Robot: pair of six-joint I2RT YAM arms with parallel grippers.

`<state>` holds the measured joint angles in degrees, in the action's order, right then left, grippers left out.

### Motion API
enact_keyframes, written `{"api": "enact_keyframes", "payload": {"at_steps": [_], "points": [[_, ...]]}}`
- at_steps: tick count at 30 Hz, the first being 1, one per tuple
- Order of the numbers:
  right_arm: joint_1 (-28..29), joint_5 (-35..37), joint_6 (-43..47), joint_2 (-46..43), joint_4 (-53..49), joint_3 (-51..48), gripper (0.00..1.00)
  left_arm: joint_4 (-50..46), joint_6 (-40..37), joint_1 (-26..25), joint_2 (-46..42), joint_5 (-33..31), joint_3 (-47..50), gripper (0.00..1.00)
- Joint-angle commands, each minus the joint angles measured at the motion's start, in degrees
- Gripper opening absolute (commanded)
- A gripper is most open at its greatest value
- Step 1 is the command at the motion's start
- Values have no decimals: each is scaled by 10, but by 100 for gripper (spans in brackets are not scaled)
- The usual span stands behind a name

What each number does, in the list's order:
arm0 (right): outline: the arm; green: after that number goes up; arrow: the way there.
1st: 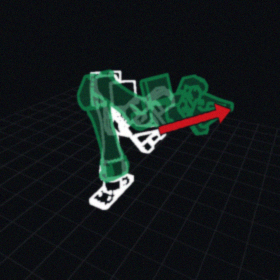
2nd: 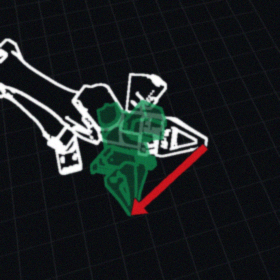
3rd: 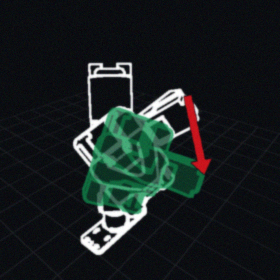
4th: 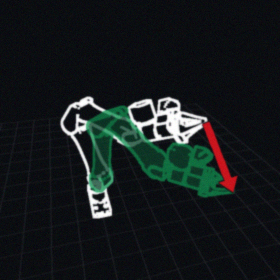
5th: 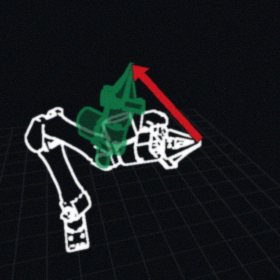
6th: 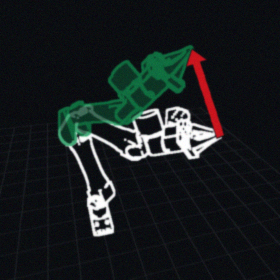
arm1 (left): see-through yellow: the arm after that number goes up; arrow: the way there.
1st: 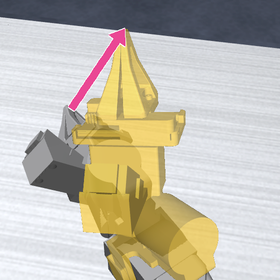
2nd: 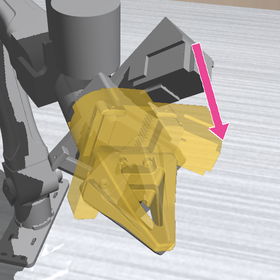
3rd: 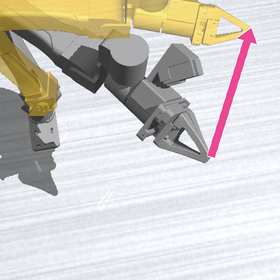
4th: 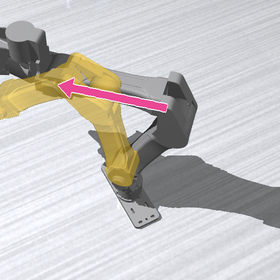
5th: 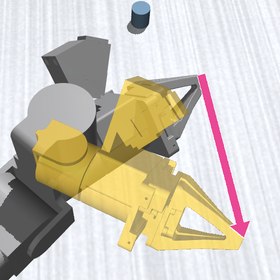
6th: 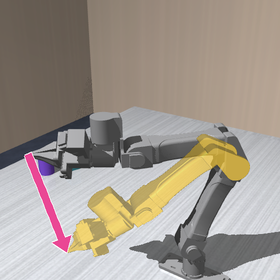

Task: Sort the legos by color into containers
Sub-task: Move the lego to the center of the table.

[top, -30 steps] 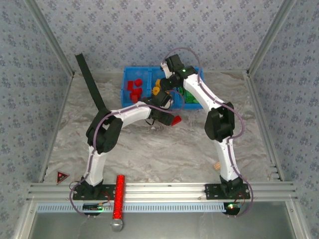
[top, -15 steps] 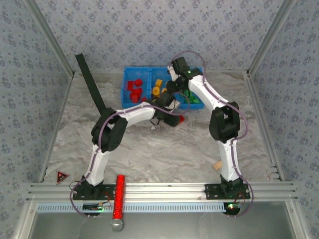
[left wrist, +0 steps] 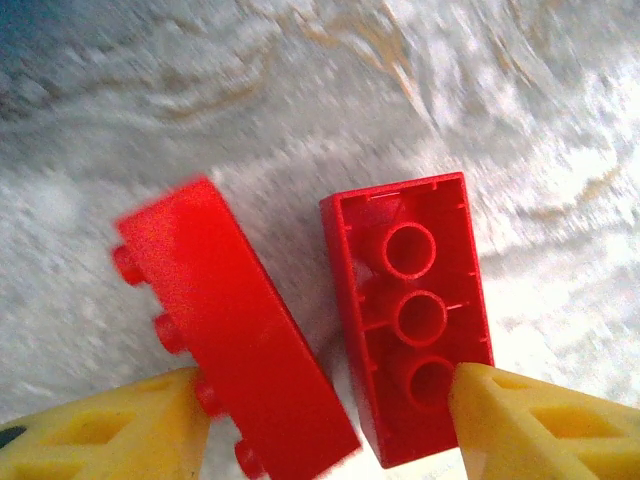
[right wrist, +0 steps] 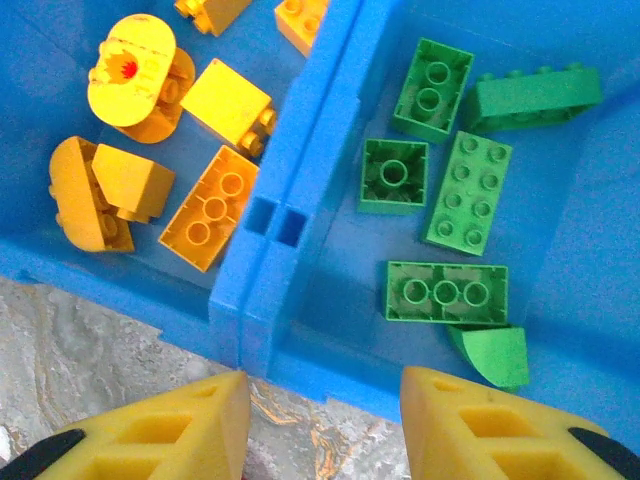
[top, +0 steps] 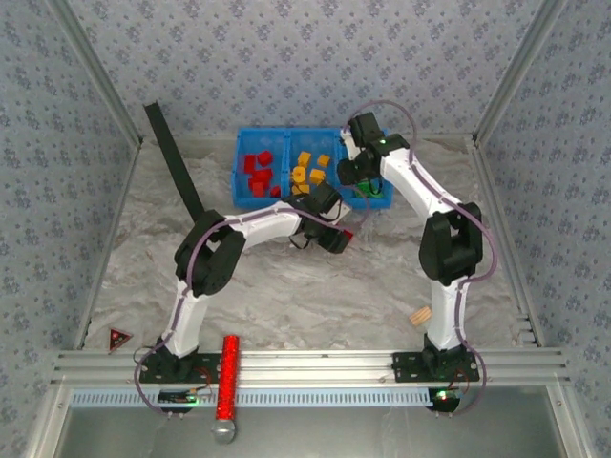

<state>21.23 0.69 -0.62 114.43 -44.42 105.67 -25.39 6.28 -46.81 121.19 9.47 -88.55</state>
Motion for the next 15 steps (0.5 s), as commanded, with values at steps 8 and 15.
{"api": "enact_keyframes", "payload": {"at_steps": [8, 15], "points": [[-7, 14, -14, -60, -3, -35, 46, -84, 33, -17, -88, -15, 38, 73], [12, -33, -61, -121, -5, -135, 53, -89, 47, 10, -130, 9, 18, 76]]}}
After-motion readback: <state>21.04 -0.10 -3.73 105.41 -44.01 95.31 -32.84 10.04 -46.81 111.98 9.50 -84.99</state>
